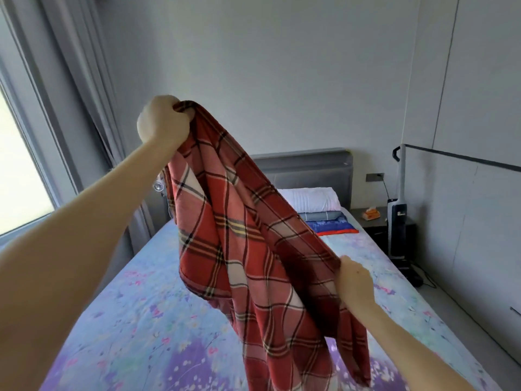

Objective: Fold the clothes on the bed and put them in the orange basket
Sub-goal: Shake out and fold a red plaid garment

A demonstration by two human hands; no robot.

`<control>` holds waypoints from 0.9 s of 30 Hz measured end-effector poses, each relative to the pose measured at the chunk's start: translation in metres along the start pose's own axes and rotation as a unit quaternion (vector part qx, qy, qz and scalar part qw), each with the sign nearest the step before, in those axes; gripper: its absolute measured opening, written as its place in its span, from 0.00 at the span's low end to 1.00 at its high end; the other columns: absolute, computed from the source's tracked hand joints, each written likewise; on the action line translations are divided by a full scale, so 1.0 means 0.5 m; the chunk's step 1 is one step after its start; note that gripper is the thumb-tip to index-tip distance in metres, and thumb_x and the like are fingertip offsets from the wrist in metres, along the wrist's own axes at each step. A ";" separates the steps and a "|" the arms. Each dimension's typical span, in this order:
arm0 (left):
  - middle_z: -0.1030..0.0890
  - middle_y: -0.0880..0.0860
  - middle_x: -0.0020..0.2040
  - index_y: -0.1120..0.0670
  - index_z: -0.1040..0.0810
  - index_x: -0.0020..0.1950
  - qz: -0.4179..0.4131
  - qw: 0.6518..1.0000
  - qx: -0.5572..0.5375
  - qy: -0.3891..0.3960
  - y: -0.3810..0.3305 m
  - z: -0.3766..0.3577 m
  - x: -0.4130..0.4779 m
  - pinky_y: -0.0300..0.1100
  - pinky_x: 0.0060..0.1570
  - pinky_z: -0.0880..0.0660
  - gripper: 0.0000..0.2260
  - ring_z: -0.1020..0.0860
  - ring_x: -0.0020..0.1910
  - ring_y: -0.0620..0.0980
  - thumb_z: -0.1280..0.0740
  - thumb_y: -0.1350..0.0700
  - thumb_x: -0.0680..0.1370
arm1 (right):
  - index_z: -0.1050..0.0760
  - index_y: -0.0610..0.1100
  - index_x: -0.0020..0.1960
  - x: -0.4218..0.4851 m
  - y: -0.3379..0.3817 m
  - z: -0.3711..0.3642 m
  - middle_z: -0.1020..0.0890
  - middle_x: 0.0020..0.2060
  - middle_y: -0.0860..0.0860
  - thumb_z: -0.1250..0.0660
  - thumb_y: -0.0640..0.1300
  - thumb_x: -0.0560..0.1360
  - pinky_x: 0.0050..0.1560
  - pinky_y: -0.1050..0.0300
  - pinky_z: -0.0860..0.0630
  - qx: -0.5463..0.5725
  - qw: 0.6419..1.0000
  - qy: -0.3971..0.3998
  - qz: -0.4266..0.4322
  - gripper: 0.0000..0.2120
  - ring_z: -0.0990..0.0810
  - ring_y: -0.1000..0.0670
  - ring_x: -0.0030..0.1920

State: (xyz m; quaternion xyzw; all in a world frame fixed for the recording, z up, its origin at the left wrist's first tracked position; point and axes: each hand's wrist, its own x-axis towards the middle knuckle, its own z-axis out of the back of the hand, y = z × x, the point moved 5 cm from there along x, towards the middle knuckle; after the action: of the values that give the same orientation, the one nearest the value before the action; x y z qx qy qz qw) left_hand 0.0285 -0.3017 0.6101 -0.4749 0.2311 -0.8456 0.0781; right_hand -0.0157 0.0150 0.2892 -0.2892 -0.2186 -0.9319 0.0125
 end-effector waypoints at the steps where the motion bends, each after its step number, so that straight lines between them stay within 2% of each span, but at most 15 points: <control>1: 0.20 0.60 0.44 0.57 0.22 0.43 0.000 1.000 0.004 0.003 0.023 0.005 -0.003 0.44 0.40 0.34 0.09 0.23 0.46 0.59 0.35 0.51 0.76 | 0.31 0.39 0.29 0.019 -0.019 0.015 0.28 0.21 0.44 0.37 0.35 0.67 0.26 0.53 0.25 0.053 0.998 -0.003 -0.032 0.09 0.25 0.43 0.24; 2: 0.20 0.60 0.45 0.57 0.22 0.44 -0.004 1.000 0.017 0.009 0.048 0.006 -0.006 0.45 0.42 0.33 0.10 0.23 0.47 0.60 0.35 0.50 0.76 | 0.28 0.37 0.33 0.045 -0.039 0.036 0.26 0.26 0.43 0.42 0.40 0.72 0.37 0.50 0.23 0.095 0.992 0.000 -0.082 0.12 0.23 0.42 0.32; 3: 0.20 0.59 0.45 0.57 0.22 0.44 -0.005 0.999 0.029 0.020 0.076 0.006 -0.010 0.45 0.43 0.32 0.11 0.23 0.48 0.60 0.35 0.49 0.76 | 0.24 0.35 0.40 0.069 -0.049 0.065 0.23 0.34 0.40 0.45 0.42 0.76 0.45 0.50 0.26 0.129 0.983 -0.002 -0.128 0.15 0.23 0.41 0.40; 4: 0.20 0.59 0.45 0.57 0.22 0.44 0.000 0.999 0.039 0.032 0.108 0.003 -0.014 0.46 0.43 0.31 0.12 0.23 0.47 0.60 0.35 0.48 0.76 | 0.23 0.34 0.48 0.095 -0.054 0.100 0.20 0.42 0.37 0.46 0.43 0.78 0.50 0.49 0.29 0.151 0.976 -0.031 -0.153 0.17 0.22 0.38 0.46; 7: 0.18 0.57 0.46 0.53 0.19 0.48 0.069 0.995 0.023 0.061 0.219 -0.010 -0.023 0.48 0.47 0.27 0.12 0.21 0.49 0.59 0.34 0.45 0.75 | 0.24 0.36 0.56 0.168 -0.002 0.226 0.20 0.50 0.37 0.46 0.41 0.79 0.46 0.51 0.32 0.198 0.965 -0.152 -0.083 0.15 0.23 0.37 0.52; 9: 0.18 0.57 0.48 0.50 0.19 0.51 0.125 0.990 -0.006 0.061 0.291 -0.023 -0.023 0.50 0.52 0.26 0.12 0.21 0.50 0.59 0.33 0.45 0.74 | 0.23 0.36 0.56 0.219 0.034 0.262 0.19 0.49 0.39 0.44 0.36 0.79 0.42 0.56 0.35 0.211 0.965 -0.153 -0.001 0.12 0.22 0.40 0.49; 11: 0.19 0.57 0.46 0.52 0.19 0.53 0.163 0.982 -0.028 0.091 0.349 -0.047 -0.025 0.50 0.53 0.26 0.12 0.21 0.49 0.59 0.32 0.47 0.74 | 0.21 0.40 0.50 0.266 0.053 0.254 0.18 0.44 0.41 0.41 0.37 0.78 0.42 0.55 0.32 0.181 0.977 -0.091 0.061 0.10 0.21 0.41 0.47; 14: 0.21 0.56 0.42 0.58 0.19 0.52 0.186 0.962 -0.058 0.190 0.419 -0.101 -0.041 0.46 0.47 0.27 0.10 0.23 0.41 0.54 0.30 0.54 0.74 | 0.21 0.40 0.43 0.305 0.040 0.179 0.18 0.38 0.42 0.36 0.44 0.77 0.41 0.52 0.28 0.106 0.985 0.090 0.105 0.10 0.20 0.42 0.42; 16: 0.21 0.56 0.43 0.58 0.19 0.50 0.190 0.947 -0.067 0.250 0.440 -0.125 -0.070 0.44 0.48 0.28 0.08 0.24 0.41 0.53 0.29 0.57 0.74 | 0.20 0.38 0.41 0.290 0.014 0.139 0.19 0.34 0.44 0.33 0.51 0.75 0.37 0.55 0.31 0.078 0.972 0.199 0.095 0.16 0.22 0.49 0.36; 18: 0.19 0.56 0.44 0.58 0.19 0.49 0.194 0.930 -0.063 0.305 0.482 -0.175 -0.106 0.45 0.52 0.27 0.07 0.23 0.43 0.53 0.28 0.57 0.73 | 0.23 0.36 0.39 0.265 -0.009 0.064 0.26 0.30 0.47 0.32 0.57 0.71 0.31 0.62 0.38 0.059 0.949 0.299 0.080 0.22 0.29 0.58 0.30; 20: 0.19 0.56 0.42 0.59 0.19 0.45 0.193 0.912 -0.041 0.359 0.514 -0.222 -0.141 0.47 0.51 0.25 0.08 0.22 0.41 0.53 0.27 0.55 0.72 | 0.27 0.39 0.34 0.231 -0.031 -0.004 0.30 0.28 0.52 0.30 0.60 0.69 0.29 0.65 0.40 0.007 0.916 0.394 0.069 0.23 0.32 0.60 0.27; 22: 0.20 0.57 0.37 0.60 0.19 0.40 0.181 0.893 -0.001 0.413 0.557 -0.284 -0.173 0.45 0.45 0.26 0.10 0.23 0.37 0.52 0.25 0.53 0.70 | 0.32 0.47 0.31 0.202 -0.056 -0.078 0.31 0.28 0.57 0.28 0.59 0.68 0.30 0.64 0.38 -0.063 0.874 0.477 0.059 0.20 0.32 0.59 0.30; 24: 0.24 0.53 0.33 0.57 0.22 0.34 0.143 0.862 0.058 0.484 0.595 -0.350 -0.206 0.40 0.38 0.31 0.12 0.27 0.35 0.50 0.23 0.51 0.67 | 0.30 0.49 0.31 0.188 -0.090 -0.153 0.27 0.29 0.57 0.25 0.54 0.66 0.32 0.62 0.33 -0.103 0.833 0.541 0.051 0.16 0.28 0.57 0.33; 25: 0.25 0.51 0.33 0.55 0.23 0.33 0.112 0.840 0.098 0.521 0.612 -0.380 -0.224 0.39 0.37 0.33 0.13 0.28 0.35 0.48 0.22 0.49 0.65 | 0.29 0.49 0.30 0.182 -0.104 -0.181 0.27 0.27 0.57 0.24 0.50 0.66 0.29 0.63 0.33 -0.114 0.818 0.563 0.033 0.15 0.28 0.57 0.30; 27: 0.25 0.46 0.31 0.51 0.25 0.32 0.064 0.785 0.165 0.594 0.646 -0.438 -0.254 0.37 0.35 0.33 0.15 0.28 0.34 0.45 0.22 0.46 0.63 | 0.28 0.47 0.35 0.190 -0.130 -0.234 0.24 0.28 0.52 0.27 0.42 0.69 0.25 0.64 0.32 -0.174 0.815 0.552 -0.007 0.10 0.28 0.56 0.26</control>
State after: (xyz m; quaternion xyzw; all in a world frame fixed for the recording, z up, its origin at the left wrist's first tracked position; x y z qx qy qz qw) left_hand -0.1152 -0.4722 0.2657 0.1573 0.1187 -0.9788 0.0567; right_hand -0.1670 0.0347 0.2286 0.2780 -0.0113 -0.9577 0.0740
